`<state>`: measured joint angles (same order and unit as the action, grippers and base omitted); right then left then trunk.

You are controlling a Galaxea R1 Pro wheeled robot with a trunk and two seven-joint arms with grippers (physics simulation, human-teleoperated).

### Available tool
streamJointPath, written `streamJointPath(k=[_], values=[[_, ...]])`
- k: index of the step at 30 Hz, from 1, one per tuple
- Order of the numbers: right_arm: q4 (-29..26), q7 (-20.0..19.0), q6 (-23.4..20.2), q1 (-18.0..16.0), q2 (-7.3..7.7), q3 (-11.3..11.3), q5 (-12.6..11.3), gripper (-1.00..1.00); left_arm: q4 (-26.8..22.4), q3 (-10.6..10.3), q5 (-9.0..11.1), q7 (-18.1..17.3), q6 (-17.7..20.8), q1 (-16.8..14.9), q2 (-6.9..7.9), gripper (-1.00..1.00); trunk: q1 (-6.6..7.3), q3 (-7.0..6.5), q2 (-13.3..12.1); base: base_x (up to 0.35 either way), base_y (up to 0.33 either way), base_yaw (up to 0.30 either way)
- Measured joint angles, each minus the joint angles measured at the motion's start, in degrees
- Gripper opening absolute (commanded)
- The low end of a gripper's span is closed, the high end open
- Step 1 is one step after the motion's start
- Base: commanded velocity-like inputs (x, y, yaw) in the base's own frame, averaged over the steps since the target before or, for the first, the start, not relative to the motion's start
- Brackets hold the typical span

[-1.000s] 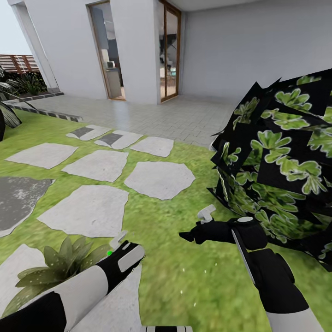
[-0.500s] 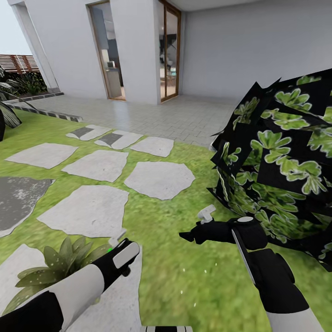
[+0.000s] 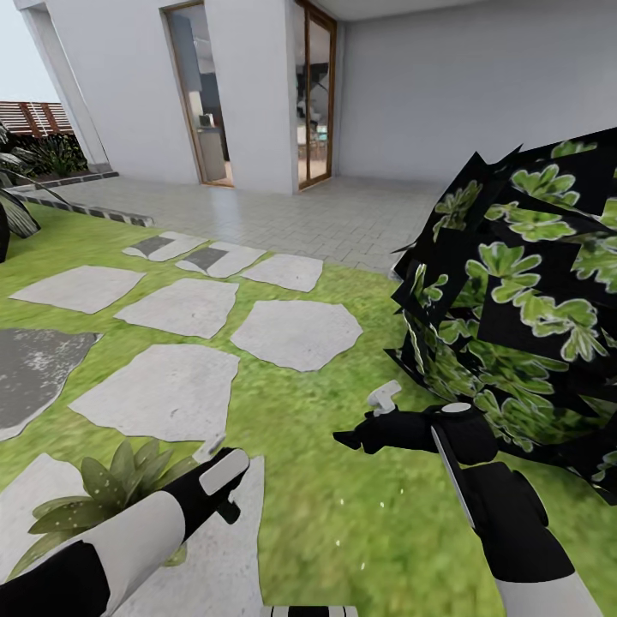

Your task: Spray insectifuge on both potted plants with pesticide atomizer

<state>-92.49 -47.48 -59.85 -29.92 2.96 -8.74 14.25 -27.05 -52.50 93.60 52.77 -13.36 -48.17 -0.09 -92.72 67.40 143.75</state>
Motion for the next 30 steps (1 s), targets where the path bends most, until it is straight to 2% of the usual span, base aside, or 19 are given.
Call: streamJointPath(k=[10,12,13,16,18,19,22,24,30], values=[[0.0,0.0,0.0,0.0,0.00,0.0,0.0,1.00,0.0,0.0,0.1,0.5,0.1,-0.2,0.28,-1.00,0.00,0.00,0.0,0.000,0.000,0.000],[0.0,0.0,0.0,0.0,0.00,0.0,0.0,1.00,0.0,1.2,0.1,0.3,0.3,-0.4,0.44,-1.00,0.00,0.00,0.0,0.000,0.000,0.000],[0.0,0.0,0.0,0.0,0.00,0.0,0.0,1.00,-0.1,4.7,0.0,0.3,1.3,-0.8,0.47,-1.00,0.00,0.00,0.0,0.000,0.000,0.000],[0.0,0.0,0.0,0.0,0.01,0.0,0.0,1.00,-0.4,11.4,-0.4,0.6,5.7,-1.4,0.93,-1.00,0.00,0.00,0.0,0.000,0.000,0.000],[0.0,0.0,0.0,0.0,0.01,0.1,0.0,1.00,-1.3,15.1,-0.5,0.9,7.5,-1.5,1.77,-1.00,0.00,0.00,0.0,0.000,0.000,0.000],[0.0,0.0,0.0,0.0,0.01,0.1,0.0,1.00,-2.2,15.8,-0.5,1.2,7.8,-1.5,1.93,-1.00,0.00,0.00,0.0,0.000,0.000,0.000],[0.0,0.0,0.0,0.0,0.01,0.1,0.0,1.00,-6.5,16.9,-0.5,4.9,8.0,-1.3,2.10,-1.00,0.00,0.00,0.0,0.000,0.000,0.000],[0.0,0.0,0.0,0.0,0.01,0.1,0.0,1.00,-10.9,17.1,-0.8,10.9,7.7,-1.3,2.23,-1.00,0.00,-0.01,0.0,0.000,0.000,0.000],[0.0,0.0,0.0,0.0,0.01,0.0,0.0,1.00,-16.9,17.1,-1.0,19.8,7.6,-1.5,3.71,-1.00,0.00,0.00,0.0,0.000,0.000,0.000]])
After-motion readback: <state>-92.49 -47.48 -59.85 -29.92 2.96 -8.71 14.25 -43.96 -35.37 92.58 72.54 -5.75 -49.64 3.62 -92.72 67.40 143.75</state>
